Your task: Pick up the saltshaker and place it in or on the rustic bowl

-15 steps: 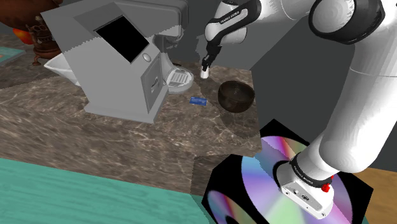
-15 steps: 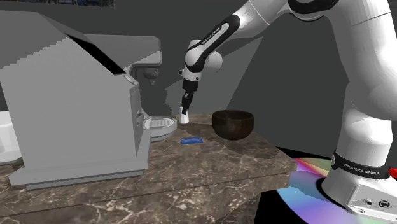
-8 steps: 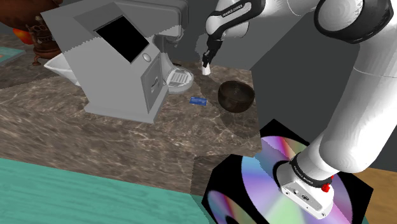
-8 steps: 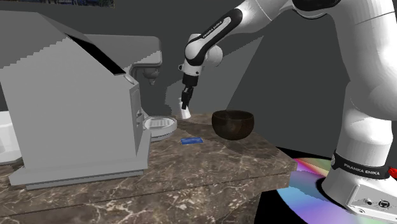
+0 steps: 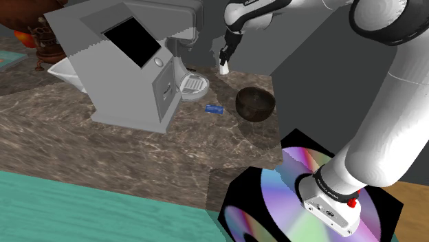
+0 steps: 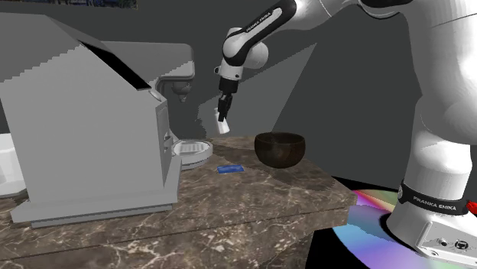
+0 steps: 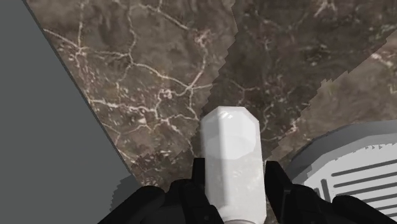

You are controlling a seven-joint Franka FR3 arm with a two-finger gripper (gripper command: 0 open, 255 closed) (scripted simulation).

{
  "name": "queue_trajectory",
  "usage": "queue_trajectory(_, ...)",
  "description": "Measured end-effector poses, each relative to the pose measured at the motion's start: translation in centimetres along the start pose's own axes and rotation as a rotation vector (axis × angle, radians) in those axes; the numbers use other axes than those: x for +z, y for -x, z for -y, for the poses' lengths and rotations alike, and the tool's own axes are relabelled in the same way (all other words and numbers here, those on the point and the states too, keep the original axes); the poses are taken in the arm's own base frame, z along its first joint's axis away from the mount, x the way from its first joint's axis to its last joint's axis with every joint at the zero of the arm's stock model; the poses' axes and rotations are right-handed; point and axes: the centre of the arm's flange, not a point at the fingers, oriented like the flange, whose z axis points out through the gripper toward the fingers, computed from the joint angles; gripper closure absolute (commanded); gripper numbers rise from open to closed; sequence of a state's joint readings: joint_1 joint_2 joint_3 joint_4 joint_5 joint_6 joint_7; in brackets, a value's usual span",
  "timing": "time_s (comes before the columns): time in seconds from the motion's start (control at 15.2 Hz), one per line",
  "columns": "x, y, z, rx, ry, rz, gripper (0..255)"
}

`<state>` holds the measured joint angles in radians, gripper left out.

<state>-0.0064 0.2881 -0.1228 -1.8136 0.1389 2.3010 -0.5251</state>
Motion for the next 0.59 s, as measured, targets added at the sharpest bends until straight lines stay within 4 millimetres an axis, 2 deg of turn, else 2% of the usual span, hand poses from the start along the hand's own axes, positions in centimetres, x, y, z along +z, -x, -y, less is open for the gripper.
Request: queue_trajectory(0.59, -4.6, -0.9, -0.1, 0.000, 0.000, 0.000, 255)
